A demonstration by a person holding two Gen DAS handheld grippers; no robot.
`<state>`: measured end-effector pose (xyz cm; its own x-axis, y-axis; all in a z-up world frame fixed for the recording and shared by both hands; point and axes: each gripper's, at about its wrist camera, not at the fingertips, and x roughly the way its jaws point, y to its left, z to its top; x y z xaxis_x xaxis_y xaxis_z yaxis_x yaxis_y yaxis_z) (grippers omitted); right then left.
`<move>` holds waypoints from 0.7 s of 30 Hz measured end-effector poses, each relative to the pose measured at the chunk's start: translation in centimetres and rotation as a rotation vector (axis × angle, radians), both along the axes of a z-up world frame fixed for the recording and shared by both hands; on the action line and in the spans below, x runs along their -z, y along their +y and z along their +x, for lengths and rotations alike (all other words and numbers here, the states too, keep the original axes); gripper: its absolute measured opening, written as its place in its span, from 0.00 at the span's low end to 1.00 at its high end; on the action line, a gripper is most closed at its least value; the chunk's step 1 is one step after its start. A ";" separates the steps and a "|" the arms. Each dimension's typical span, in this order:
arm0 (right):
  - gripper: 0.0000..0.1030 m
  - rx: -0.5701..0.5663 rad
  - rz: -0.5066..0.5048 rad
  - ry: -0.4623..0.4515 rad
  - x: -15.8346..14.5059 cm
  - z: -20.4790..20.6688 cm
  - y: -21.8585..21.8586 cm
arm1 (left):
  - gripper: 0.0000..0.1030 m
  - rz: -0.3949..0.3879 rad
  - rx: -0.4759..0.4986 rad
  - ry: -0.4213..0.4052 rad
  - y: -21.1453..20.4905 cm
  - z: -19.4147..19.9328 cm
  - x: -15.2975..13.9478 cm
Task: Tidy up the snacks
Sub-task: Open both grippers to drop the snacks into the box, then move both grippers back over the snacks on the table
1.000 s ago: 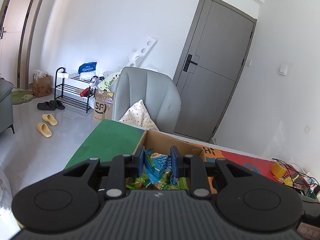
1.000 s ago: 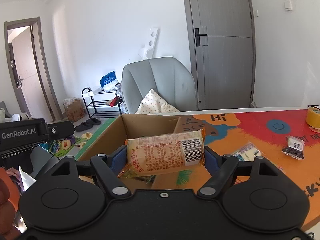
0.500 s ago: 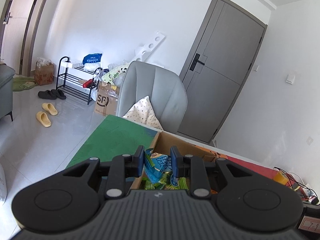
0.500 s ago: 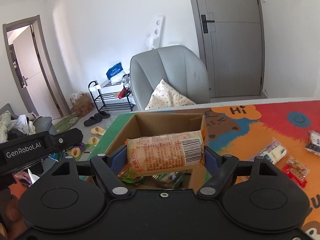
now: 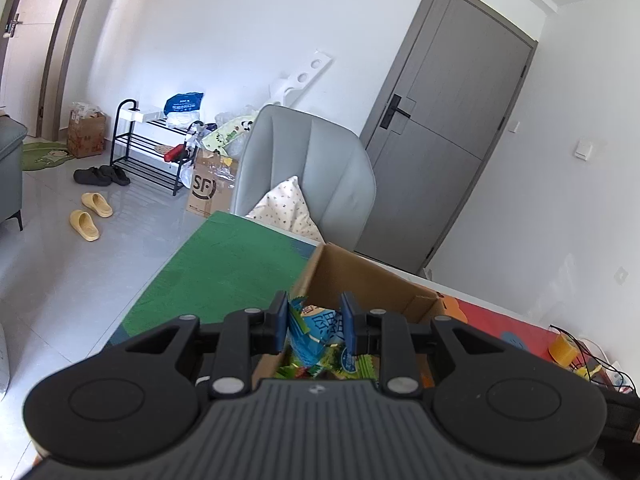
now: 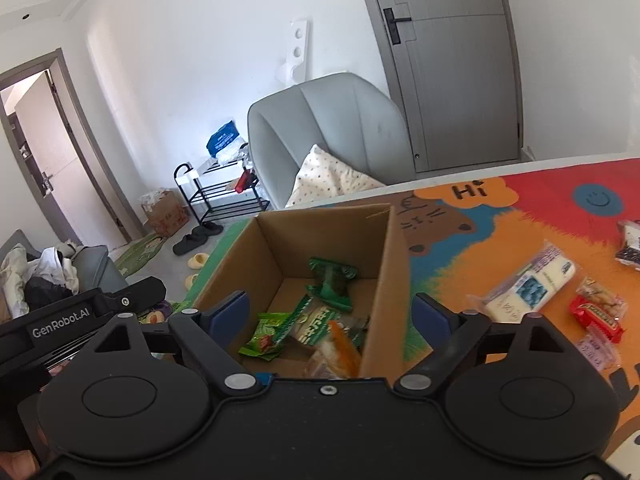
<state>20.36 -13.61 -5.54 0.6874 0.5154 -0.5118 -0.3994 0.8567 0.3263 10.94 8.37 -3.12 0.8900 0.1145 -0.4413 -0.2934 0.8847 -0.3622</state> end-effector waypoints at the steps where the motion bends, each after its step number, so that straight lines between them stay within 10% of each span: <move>1: 0.88 0.005 0.001 -0.004 -0.1 0.0 -0.3 | 0.26 0.002 0.006 0.002 -0.3 0.2 0.0; 15: 0.88 0.120 0.030 0.005 1.1 0.0 -6.2 | 0.32 0.027 0.054 0.051 -3.6 1.5 1.1; 21: 0.88 0.141 0.044 0.023 2.0 -0.5 -7.7 | 0.56 0.049 0.049 0.058 -5.0 0.7 1.1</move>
